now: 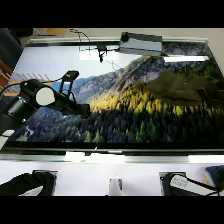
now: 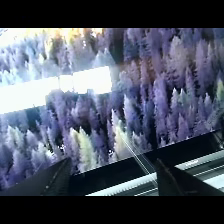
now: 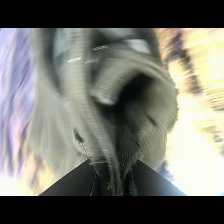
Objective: Fold the shirts.
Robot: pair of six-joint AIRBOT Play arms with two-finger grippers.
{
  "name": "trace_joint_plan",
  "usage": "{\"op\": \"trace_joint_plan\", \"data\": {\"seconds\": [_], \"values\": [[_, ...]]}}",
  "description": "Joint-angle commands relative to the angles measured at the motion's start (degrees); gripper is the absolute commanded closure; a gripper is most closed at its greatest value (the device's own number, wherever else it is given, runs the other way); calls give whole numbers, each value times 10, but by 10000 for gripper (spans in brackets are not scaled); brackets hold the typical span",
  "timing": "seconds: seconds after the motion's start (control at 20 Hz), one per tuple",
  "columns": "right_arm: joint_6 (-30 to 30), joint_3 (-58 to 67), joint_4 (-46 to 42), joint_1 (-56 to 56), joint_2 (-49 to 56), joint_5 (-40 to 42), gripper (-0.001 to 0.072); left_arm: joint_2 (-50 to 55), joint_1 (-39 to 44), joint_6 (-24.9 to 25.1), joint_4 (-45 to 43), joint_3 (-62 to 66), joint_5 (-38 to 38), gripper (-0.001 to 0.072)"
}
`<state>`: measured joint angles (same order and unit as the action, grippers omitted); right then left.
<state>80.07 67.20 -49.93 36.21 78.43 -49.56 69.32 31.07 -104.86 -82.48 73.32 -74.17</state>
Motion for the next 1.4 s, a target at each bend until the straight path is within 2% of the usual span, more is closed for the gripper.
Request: {"op": "trace_joint_plan", "data": {"seconds": [0.0,0.1,0.2,0.45,0.85,1.25,1.3,1.35], "values": [[27,11,-8,134,0,-40,655,0,0,0,-1,0,0,99],[56,10,-9,195,0,-59,654,0,0,0,-1,0,0,100],[76,10,-51,233,0,-94,654,0,0,0,-1,0,0,99],[102,-55,-200,234,0,-155,654,0,0,0,-1,0,2,99],[134,-88,-319,234,0,-261,654,0,0,0,-1,0,23,99],[173,-149,-368,234,-6,-266,653,0,0,0,-1,0,31,100],[174,-149,-371,234,-11,-261,576,0,0,0,-1,0,32,100],[165,-149,-370,234,-18,-254,258,0,0,0,-1,0,32,99]]}}
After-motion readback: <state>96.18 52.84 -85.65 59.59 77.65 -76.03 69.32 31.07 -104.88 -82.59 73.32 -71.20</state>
